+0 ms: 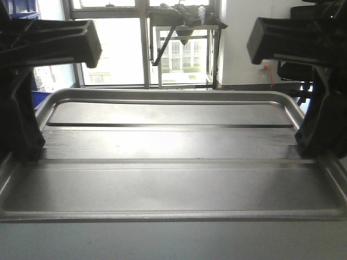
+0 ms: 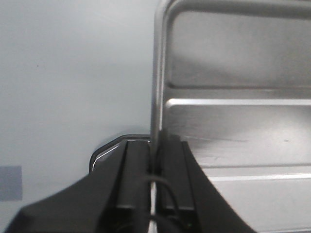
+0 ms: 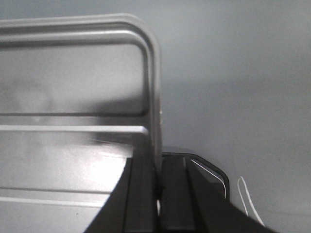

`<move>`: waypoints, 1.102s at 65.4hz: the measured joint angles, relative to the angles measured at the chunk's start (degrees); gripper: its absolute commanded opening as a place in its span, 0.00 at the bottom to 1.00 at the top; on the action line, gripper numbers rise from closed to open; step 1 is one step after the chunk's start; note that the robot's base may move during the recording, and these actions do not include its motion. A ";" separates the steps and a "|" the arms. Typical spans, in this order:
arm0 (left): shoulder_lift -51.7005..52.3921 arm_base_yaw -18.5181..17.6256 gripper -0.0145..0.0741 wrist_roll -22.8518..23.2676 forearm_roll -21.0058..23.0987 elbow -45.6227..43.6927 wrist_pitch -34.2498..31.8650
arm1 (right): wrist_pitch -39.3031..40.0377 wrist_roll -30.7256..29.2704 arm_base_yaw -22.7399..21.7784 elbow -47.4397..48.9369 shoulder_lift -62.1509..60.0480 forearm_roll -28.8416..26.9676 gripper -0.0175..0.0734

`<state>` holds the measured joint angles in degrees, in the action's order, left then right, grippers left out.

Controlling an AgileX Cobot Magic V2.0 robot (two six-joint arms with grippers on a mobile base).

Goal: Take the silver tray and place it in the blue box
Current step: 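Hold the tray level with both grippers while the base drives to the blue bin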

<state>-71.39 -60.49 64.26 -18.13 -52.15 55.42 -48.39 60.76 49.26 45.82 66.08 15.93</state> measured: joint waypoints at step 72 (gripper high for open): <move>0.00 0.00 0.15 0.00 -0.09 0.00 0.00 | 0.00 0.00 0.00 0.00 0.00 0.10 0.25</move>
<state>-71.39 -60.49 64.26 -18.21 -52.15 55.42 -48.39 60.76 49.26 45.82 66.08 16.02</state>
